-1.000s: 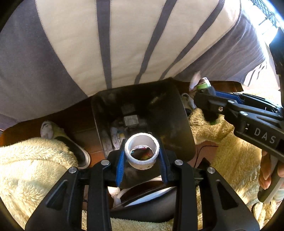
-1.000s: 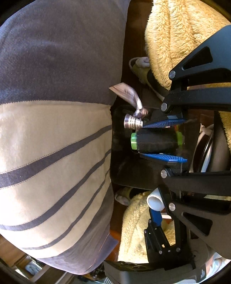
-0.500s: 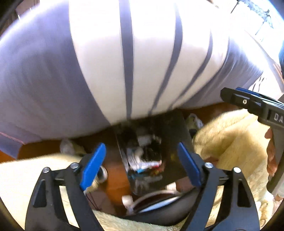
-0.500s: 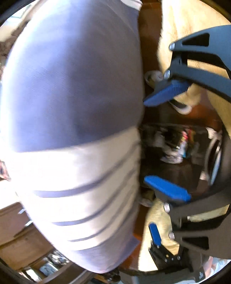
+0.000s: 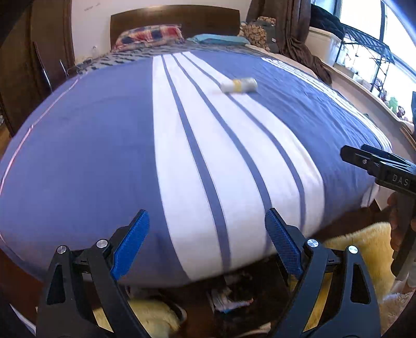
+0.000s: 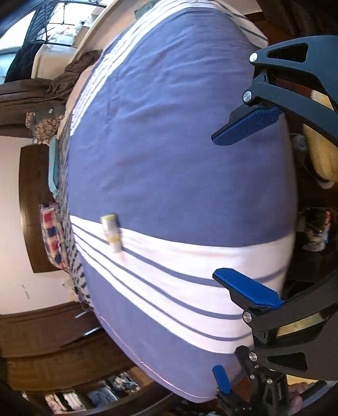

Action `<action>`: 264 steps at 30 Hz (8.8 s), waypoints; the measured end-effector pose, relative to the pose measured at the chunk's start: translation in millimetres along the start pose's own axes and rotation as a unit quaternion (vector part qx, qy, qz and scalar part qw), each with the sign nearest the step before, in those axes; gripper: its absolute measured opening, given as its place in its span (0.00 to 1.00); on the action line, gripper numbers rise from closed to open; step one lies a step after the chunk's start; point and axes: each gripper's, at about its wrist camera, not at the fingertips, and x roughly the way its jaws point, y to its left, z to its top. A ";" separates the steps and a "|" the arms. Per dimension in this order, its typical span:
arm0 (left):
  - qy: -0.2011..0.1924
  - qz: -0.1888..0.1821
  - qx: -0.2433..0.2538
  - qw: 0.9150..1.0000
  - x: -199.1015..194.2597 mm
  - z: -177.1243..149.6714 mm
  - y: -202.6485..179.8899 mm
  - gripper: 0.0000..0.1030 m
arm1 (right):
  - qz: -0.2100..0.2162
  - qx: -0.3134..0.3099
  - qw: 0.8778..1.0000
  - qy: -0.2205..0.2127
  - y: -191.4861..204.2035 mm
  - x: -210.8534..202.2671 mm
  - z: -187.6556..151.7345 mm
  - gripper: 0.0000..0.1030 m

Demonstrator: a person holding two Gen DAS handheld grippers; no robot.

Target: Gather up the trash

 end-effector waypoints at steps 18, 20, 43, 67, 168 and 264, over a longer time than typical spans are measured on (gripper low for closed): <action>0.005 0.006 -0.005 1.000 60.8 73.6 19.0 0.83 | 0.006 -0.006 1.000 0.027 16.8 90.9 76.2 0.95; 0.005 0.001 -0.003 1.000 65.5 78.6 19.9 0.83 | 0.007 -0.008 0.999 0.031 24.0 109.1 90.1 0.96; 0.000 -0.017 -0.014 1.000 80.2 100.0 36.1 0.71 | 0.005 -0.021 0.997 0.071 65.7 190.5 133.9 0.81; 0.016 -0.038 -0.005 0.999 -13.2 -41.6 -17.2 0.71 | 0.049 -0.028 0.998 0.029 36.4 -20.9 -42.4 0.81; -0.273 0.123 -0.024 0.954 -204.4 -15.5 -46.5 0.92 | -0.096 -0.018 0.962 -0.254 59.4 -209.0 -22.9 0.97; -0.269 0.120 -0.046 0.954 -199.2 -15.8 -48.2 0.92 | -0.095 -0.022 0.967 -0.236 70.7 -195.8 -18.4 0.97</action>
